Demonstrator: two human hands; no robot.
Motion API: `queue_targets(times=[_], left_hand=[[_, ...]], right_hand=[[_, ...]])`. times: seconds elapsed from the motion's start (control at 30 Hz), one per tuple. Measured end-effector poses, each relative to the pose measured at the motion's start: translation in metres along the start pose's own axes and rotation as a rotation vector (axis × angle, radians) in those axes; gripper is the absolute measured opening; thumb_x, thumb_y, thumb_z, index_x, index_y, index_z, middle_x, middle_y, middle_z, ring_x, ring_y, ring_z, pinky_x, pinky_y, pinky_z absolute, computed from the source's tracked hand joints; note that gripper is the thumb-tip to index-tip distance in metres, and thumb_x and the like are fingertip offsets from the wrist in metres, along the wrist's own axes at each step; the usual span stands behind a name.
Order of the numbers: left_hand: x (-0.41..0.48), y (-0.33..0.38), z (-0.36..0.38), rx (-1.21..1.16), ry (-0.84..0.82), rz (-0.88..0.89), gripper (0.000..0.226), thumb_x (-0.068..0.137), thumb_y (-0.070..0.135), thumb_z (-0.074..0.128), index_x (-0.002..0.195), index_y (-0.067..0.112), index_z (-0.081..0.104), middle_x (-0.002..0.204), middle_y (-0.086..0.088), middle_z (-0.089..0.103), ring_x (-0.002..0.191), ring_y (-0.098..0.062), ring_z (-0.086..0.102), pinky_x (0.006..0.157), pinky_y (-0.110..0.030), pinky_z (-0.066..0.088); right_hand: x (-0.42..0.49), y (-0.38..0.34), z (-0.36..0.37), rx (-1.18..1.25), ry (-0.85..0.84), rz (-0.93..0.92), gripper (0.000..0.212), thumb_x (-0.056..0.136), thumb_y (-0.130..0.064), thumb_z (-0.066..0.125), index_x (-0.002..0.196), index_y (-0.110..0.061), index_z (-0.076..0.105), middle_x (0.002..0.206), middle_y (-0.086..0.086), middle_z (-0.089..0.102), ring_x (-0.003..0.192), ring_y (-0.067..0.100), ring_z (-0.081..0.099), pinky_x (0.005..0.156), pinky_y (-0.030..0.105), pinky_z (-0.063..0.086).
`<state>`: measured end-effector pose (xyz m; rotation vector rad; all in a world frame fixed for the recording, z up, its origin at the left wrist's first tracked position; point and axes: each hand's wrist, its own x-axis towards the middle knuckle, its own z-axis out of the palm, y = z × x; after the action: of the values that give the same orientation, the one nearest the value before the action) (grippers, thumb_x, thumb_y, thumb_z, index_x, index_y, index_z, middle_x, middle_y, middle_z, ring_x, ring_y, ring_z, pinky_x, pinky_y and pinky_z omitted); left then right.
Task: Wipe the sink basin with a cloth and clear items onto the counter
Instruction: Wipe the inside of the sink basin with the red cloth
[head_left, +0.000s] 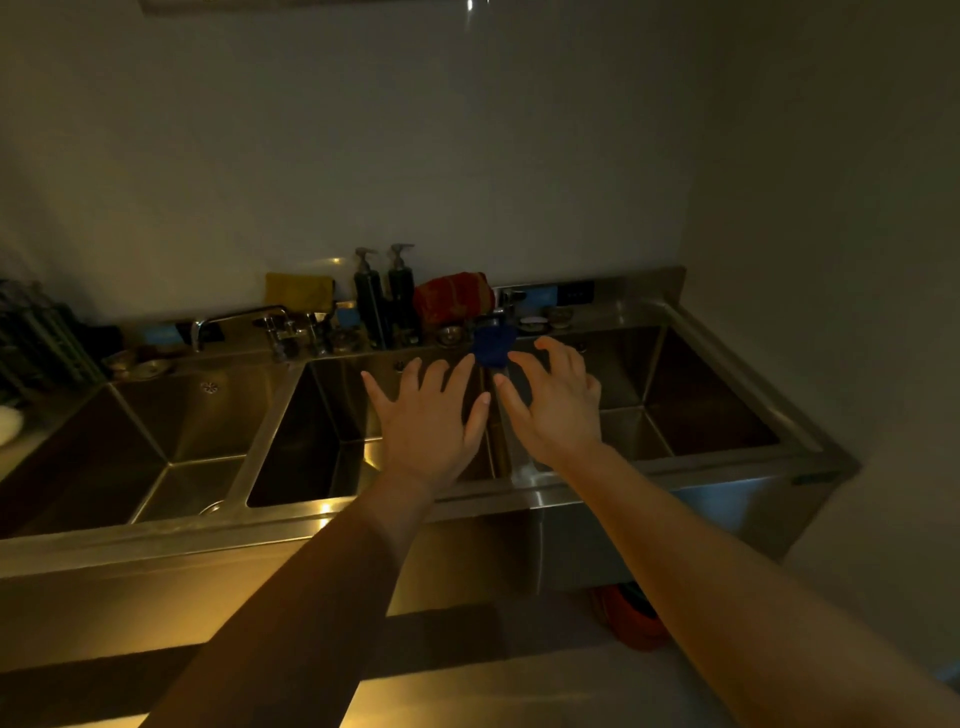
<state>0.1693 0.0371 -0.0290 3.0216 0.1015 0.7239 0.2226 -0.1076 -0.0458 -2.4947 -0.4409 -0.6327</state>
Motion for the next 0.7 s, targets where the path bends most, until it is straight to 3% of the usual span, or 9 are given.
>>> queue_targets(times=[0.43,0.7], left_hand=[[0.084,-0.028,0.053,-0.021,-0.023,-0.003,0.055,0.093,0.053,0.024,0.142,0.03,0.034,0.138,0.001,0.047,0.134,-0.024,0.032,0.105,-0.068,0.006],[0.15,-0.063,0.084,-0.055,-0.017,0.128,0.056,0.093,0.055,0.017,0.141,0.031,0.034,0.135,0.003,0.05,0.132,-0.024,0.036,0.105,-0.068,0.007]], right_hand=[[0.077,0.02,0.064,0.026,-0.058,0.052,0.052,0.092,-0.055,0.033,0.135,-0.028,0.042,0.147,0.007,0.031,0.136,0.024,0.021,0.103,0.05,0.025],[0.127,0.008,0.108,-0.019,-0.025,0.154,0.051,0.092,-0.053,0.035,0.136,-0.026,0.042,0.147,0.007,0.031,0.136,0.024,0.021,0.103,0.051,0.026]])
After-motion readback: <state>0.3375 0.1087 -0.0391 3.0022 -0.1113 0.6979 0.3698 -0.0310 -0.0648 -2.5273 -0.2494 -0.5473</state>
